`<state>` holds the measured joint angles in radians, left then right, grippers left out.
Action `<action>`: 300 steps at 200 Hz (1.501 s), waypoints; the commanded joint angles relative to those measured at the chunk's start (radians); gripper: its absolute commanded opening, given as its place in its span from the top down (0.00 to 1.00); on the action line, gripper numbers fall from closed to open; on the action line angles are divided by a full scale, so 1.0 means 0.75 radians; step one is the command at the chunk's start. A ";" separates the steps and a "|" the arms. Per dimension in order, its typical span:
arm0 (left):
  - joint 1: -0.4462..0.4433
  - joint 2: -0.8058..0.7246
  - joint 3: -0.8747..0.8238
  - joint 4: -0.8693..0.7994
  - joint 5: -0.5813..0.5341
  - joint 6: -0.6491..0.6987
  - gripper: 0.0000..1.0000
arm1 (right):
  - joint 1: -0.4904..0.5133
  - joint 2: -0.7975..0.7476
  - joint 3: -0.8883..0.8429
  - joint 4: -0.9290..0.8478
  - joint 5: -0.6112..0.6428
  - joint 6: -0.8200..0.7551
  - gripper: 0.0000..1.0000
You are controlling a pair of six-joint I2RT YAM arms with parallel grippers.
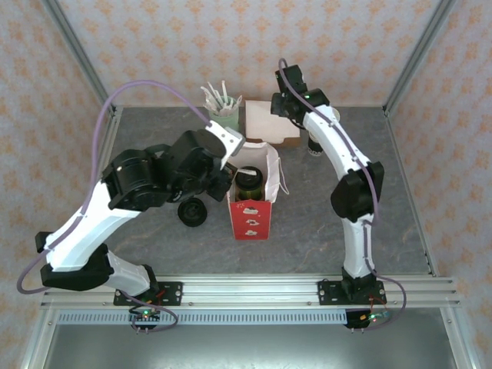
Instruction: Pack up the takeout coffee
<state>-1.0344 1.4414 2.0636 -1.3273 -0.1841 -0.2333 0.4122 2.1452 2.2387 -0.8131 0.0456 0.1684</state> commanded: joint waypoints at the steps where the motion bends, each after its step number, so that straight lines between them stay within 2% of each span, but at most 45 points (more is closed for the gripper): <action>1: -0.010 0.038 -0.028 -0.060 -0.061 0.017 0.88 | -0.003 0.118 0.116 -0.072 0.036 -0.027 0.50; 44: -0.008 0.100 -0.072 -0.030 -0.065 0.009 0.86 | -0.002 0.363 0.351 -0.090 0.011 -0.051 0.49; 58: -0.008 0.120 -0.052 -0.047 -0.092 0.005 0.69 | -0.003 0.431 0.415 -0.098 0.021 -0.053 0.49; 76: -0.009 0.122 -0.037 -0.045 -0.095 0.009 0.59 | -0.002 0.481 0.418 -0.040 0.041 -0.059 0.48; 93: -0.008 0.098 -0.026 -0.024 -0.079 0.008 0.42 | -0.002 0.531 0.440 -0.004 0.064 -0.073 0.47; 110: -0.009 0.060 -0.023 0.003 -0.069 0.012 0.35 | -0.003 0.591 0.490 0.008 0.117 -0.094 0.43; 150: -0.009 -0.008 -0.045 0.052 -0.062 0.012 0.33 | -0.004 0.681 0.546 0.086 0.217 -0.160 0.35; 188: -0.009 -0.038 -0.083 0.071 -0.065 -0.009 0.33 | -0.013 0.723 0.555 0.167 0.229 -0.211 0.32; 246: -0.009 -0.055 -0.141 0.058 -0.095 -0.046 0.33 | -0.040 0.759 0.567 0.220 0.124 -0.212 0.23; 300: -0.008 -0.104 -0.215 0.106 -0.066 -0.088 0.33 | -0.055 0.818 0.584 0.248 0.144 -0.225 0.18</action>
<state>-1.0344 1.3956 1.9087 -1.2697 -0.2176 -0.2684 0.3782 2.7300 2.6373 -0.6491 0.1490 0.0147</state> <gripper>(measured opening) 0.671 0.815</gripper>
